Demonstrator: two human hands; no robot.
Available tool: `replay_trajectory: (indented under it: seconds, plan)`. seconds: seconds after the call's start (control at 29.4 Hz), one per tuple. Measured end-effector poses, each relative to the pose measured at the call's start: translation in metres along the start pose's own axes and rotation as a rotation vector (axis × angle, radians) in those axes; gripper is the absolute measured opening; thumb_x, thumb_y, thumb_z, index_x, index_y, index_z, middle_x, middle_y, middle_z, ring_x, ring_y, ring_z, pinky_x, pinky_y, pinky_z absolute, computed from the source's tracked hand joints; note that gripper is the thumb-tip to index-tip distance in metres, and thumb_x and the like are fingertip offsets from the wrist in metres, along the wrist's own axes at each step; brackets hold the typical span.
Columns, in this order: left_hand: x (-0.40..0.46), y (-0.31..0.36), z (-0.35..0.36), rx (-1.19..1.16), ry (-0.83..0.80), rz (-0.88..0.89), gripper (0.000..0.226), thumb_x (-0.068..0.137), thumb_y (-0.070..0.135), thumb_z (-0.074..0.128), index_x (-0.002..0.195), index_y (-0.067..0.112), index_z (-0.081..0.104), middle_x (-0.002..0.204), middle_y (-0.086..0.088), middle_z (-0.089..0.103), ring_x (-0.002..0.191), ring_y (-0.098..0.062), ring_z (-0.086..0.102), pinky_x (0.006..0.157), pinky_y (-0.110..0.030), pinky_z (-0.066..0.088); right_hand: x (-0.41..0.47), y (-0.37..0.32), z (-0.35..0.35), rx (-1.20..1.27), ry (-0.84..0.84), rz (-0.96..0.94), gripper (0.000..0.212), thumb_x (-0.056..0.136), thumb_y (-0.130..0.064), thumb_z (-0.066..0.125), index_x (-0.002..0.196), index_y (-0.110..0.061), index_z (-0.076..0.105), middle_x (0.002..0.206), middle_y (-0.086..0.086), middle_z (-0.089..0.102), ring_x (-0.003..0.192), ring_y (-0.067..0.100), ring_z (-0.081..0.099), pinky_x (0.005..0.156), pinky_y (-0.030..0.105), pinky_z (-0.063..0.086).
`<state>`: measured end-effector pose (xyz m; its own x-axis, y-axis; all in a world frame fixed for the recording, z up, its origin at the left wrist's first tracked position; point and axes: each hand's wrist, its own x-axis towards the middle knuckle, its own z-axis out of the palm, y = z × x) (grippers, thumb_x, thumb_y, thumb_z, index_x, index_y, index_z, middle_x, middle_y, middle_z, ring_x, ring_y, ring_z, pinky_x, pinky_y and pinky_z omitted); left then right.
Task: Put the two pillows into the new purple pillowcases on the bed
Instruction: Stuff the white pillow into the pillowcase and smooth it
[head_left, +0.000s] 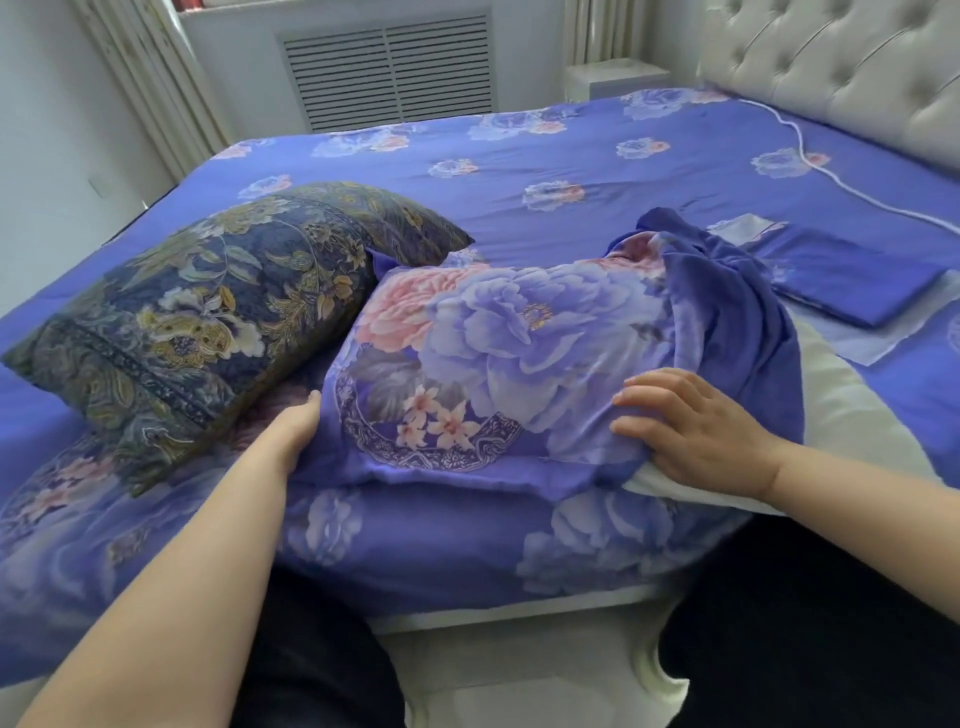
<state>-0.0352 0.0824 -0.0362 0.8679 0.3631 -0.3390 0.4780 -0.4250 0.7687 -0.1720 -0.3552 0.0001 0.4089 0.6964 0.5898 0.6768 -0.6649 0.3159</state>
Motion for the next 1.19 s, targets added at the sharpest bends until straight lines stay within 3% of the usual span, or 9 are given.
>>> replay_trajectory:
  seconds: [0.14,0.24,0.51,0.71,0.85,0.92,0.99,1.09,1.19]
  plan:
    - [0.01,-0.007,-0.001,0.019,-0.028,0.016,0.061,0.085,0.053,0.056,0.112,-0.001,0.065,0.125,-0.014,0.06,0.115,-0.026,0.055,0.102,-0.038,0.042,0.016,-0.007,-0.005,-0.074,0.191,0.132,0.032,0.08,0.003,0.043,0.102,-0.017,0.052,0.102,0.004,0.049,0.089,0.026,0.05,0.082,0.036,0.041]
    - [-0.004,-0.001,0.005,0.028,0.021,0.066,0.028,0.091,0.021,0.059,0.071,0.001,0.064,0.089,-0.01,0.06,0.087,-0.018,0.054,0.071,-0.029,0.043,0.026,-0.018,-0.011,0.061,0.132,0.02,0.026,0.085,0.0,0.045,0.095,-0.015,0.063,0.089,0.002,0.063,0.079,0.024,0.056,0.074,0.033,0.045]
    - [-0.022,0.026,0.002,0.153,0.349,0.139,0.042,0.099,0.033,0.043,0.11,-0.002,0.063,0.118,-0.028,0.059,0.111,-0.045,0.053,0.089,-0.04,0.041,0.001,0.001,-0.042,0.085,-0.349,0.3,0.015,0.069,-0.03,0.041,0.083,-0.024,0.045,0.052,-0.003,0.054,0.045,0.023,0.056,0.039,0.02,0.029]
    - [-0.023,0.022,-0.001,0.09,0.347,0.124,0.045,0.099,0.033,0.041,0.107,-0.005,0.064,0.118,-0.03,0.059,0.109,-0.044,0.054,0.092,-0.041,0.042,-0.004,-0.007,-0.029,-0.118,-0.238,0.265,0.016,0.071,-0.026,0.054,0.085,-0.018,0.054,0.074,0.003,0.057,0.066,0.027,0.056,0.063,0.036,0.04]
    - [-0.035,0.015,0.014,-0.057,0.447,0.073,0.045,0.096,0.041,0.045,0.114,0.002,0.059,0.124,-0.027,0.055,0.113,-0.042,0.051,0.097,-0.041,0.04,-0.001,0.009,-0.03,-0.243,-0.146,0.672,0.057,0.069,-0.036,0.054,0.123,-0.019,0.051,0.135,0.016,0.046,0.125,0.038,0.041,0.105,0.057,0.025]
    - [-0.051,0.02,0.035,-0.169,0.402,0.107,0.058,0.093,0.049,0.048,0.125,0.001,0.045,0.132,-0.025,0.045,0.119,-0.039,0.046,0.101,-0.041,0.037,0.005,0.017,-0.03,-0.108,-0.218,0.965,0.076,0.074,-0.032,0.054,0.145,-0.023,0.029,0.151,0.019,0.022,0.136,0.043,0.025,0.107,0.056,0.025]
    - [-0.068,0.029,0.057,-0.442,0.234,0.0,0.093,0.073,0.069,0.06,0.136,0.008,0.03,0.136,-0.016,0.041,0.119,-0.034,0.048,0.101,-0.045,0.041,0.011,0.021,-0.025,0.081,-0.383,1.217,0.083,0.083,-0.027,0.056,0.151,-0.026,0.008,0.144,0.026,0.031,0.126,0.044,0.039,0.098,0.048,0.038]
    - [-0.074,0.036,0.08,-0.934,-0.172,-0.302,0.127,0.026,0.078,0.079,0.136,0.033,0.035,0.129,-0.006,0.054,0.097,-0.039,0.065,0.078,-0.065,0.05,0.02,0.016,-0.013,0.168,-0.4,1.349,0.048,0.089,-0.025,0.044,0.135,-0.013,0.036,0.115,0.032,0.057,0.097,0.047,0.057,0.077,0.044,0.044]
    - [-0.059,0.04,0.094,-1.067,-0.313,-0.3,0.119,0.026,0.062,0.091,0.131,0.031,0.045,0.125,-0.011,0.059,0.092,-0.041,0.068,0.071,-0.064,0.051,0.025,0.003,-0.005,0.285,-0.074,1.359,0.038,0.078,-0.025,0.034,0.102,-0.005,0.054,0.091,0.032,0.062,0.079,0.049,0.058,0.061,0.036,0.035]
